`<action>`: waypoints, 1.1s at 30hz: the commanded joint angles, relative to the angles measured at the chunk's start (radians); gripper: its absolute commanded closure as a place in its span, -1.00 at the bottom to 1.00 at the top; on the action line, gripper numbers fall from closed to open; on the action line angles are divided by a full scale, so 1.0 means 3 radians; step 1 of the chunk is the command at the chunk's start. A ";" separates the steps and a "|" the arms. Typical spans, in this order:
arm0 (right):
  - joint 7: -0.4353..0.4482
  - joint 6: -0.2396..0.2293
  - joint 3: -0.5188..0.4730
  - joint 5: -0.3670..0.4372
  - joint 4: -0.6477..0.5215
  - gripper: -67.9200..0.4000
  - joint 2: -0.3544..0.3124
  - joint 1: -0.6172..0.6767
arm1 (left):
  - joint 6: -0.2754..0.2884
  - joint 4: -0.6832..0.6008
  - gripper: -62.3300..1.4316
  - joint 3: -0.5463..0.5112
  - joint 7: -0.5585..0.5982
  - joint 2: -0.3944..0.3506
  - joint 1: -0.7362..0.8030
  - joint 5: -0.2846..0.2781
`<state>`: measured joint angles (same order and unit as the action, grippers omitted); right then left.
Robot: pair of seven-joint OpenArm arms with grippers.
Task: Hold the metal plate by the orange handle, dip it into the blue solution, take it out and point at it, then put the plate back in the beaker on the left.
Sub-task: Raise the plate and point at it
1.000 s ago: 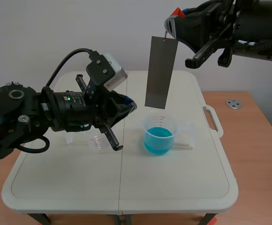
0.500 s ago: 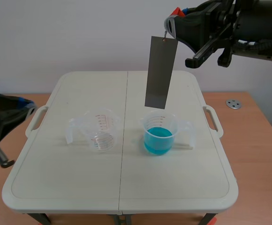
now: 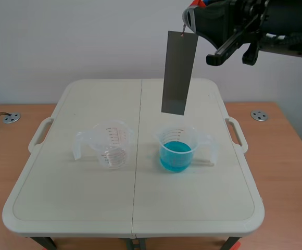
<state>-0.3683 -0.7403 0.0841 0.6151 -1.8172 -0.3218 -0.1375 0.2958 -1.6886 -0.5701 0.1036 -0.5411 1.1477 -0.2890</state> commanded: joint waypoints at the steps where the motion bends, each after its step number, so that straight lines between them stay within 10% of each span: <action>1: 0.0048 -0.0018 -0.0015 0.0078 -0.0058 0.95 -0.0017 -0.0121 | 0.0008 0.0018 0.91 0.0061 0.0099 0.0118 0.0072 -0.0020; 12: 0.0034 0.0033 0.0257 0.0086 -0.0055 0.95 -0.0006 -0.0393 | 0.0045 0.0231 0.91 0.0228 0.0130 0.0698 0.0347 0.0167; 33: -0.0126 0.0223 0.0961 0.0081 0.0324 0.95 0.0451 -0.1025 | 0.0039 0.1021 0.91 0.1497 0.0102 0.0712 -0.0117 0.0520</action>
<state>-0.4210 -0.6769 0.3691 0.6289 -1.7222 -0.1940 -0.4141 0.3069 -1.3643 -0.1131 0.1249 -0.3218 1.1030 -0.1310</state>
